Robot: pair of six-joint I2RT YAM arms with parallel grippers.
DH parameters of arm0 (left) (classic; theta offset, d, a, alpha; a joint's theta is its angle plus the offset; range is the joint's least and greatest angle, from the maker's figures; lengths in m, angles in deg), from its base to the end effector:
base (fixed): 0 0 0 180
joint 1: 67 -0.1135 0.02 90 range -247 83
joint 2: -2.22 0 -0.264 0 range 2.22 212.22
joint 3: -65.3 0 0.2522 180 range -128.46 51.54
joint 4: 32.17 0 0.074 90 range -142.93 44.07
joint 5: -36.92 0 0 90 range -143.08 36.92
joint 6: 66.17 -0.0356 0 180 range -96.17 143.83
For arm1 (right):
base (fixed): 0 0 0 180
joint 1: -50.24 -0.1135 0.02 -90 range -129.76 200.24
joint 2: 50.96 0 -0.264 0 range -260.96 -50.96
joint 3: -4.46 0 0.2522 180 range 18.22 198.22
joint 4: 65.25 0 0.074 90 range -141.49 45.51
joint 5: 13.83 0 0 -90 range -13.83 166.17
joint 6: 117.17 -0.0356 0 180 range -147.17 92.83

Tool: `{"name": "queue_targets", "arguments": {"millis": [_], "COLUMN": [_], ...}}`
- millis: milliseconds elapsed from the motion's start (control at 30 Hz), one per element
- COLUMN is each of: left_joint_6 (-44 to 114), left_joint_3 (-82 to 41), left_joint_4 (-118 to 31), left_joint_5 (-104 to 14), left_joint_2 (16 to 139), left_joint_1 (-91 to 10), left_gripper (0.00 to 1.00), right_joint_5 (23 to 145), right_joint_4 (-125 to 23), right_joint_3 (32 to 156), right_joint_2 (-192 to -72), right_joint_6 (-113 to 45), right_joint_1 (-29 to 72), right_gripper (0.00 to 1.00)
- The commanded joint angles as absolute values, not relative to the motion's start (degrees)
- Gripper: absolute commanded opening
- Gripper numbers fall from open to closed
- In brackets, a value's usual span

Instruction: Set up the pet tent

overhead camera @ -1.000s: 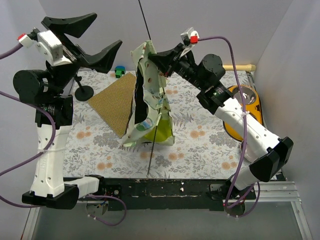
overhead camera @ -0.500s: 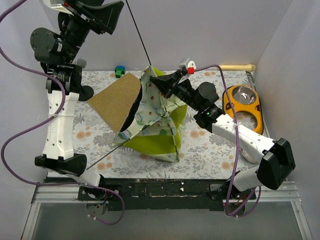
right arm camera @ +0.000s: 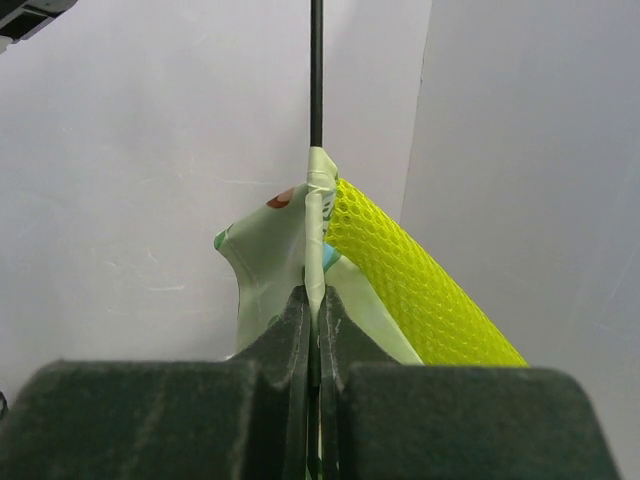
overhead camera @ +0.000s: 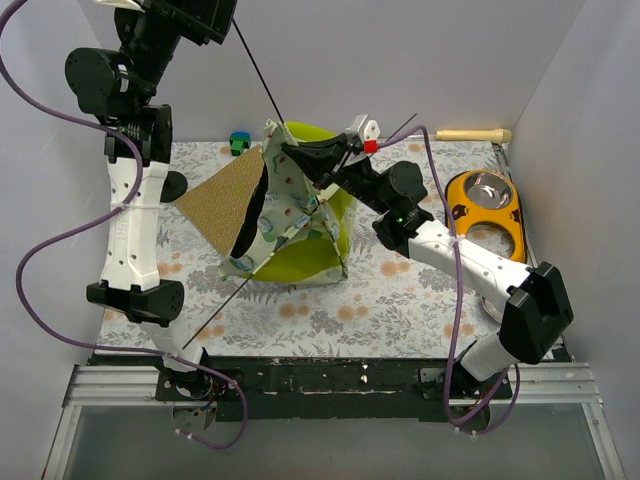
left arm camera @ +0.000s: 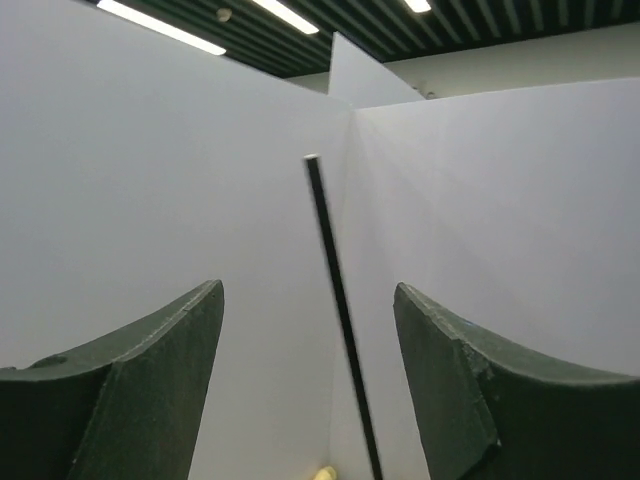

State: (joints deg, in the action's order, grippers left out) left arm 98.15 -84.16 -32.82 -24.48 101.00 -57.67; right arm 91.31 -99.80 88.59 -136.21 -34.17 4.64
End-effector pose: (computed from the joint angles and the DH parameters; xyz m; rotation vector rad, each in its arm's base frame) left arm 0.2812 -0.0635 0.6502 0.0410 0.9282 -1.5396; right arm 0.2318 0.2499 0.4314 -0.5775 0.8834 0.9657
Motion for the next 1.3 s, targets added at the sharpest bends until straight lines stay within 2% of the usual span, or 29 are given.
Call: {"name": "queue_targets", "arguments": {"millis": [0,100,167,200,267,367,567,767,933,1000,1267], "left_joint_6": [94.6,93.8,94.7,95.3,95.9,95.4,96.6,97.9,99.6,99.9,102.0], "left_joint_3": [-87.6,-87.5,-84.7,-82.3,-77.4,-72.3,-72.3,-56.5,-48.0,-43.8,-29.6], "left_joint_4": [-23.5,-23.9,-24.3,-24.4,-24.5,-23.2,-23.9,-19.8,-19.0,-18.2,-18.8], "left_joint_5": [-16.8,-15.9,-14.8,-14.7,-13.9,-14.0,-15.8,-21.7,-21.7,-21.2,-18.8], "left_joint_2": [100.1,100.4,99.5,98.9,97.4,96.4,100.0,96.3,95.3,94.5,92.4], "left_joint_1": [-54.3,-51.3,-49.2,-47.9,-44.9,-39.9,-32.8,-30.1,-28.5,-26.8,-24.5], "left_gripper": [0.57,0.27,0.13,0.06,0.0,0.0,0.0,0.0,0.0,0.0,0.0], "right_joint_5": [92.1,92.2,92.4,92.7,93.0,92.5,90.3,95.0,95.2,96.1,98.1], "right_joint_4": [-107.8,-108.2,-107.6,-107.3,-106.4,-104.4,-100.6,-86.6,-78.2,-76.0,-68.0], "right_joint_3": [95.3,95.0,92.9,91.6,88.1,84.5,76.5,69.8,69.1,69.5,72.1], "right_joint_2": [-139.5,-139.7,-138.1,-137.0,-134.5,-130.1,-119.5,-109.4,-104.8,-104.0,-103.3], "right_joint_6": [-33.1,-34.1,-34.8,-34.9,-34.8,-34.6,-30.8,-29.9,-28.2,-28.0,-24.9], "right_joint_1": [3.7,3.1,2.9,3.0,3.0,3.0,4.5,10.2,13.6,14.1,14.1], "right_gripper": [0.01,0.01,0.01,0.01,0.01,0.01,0.01,0.01,0.01,0.05,0.04]}}
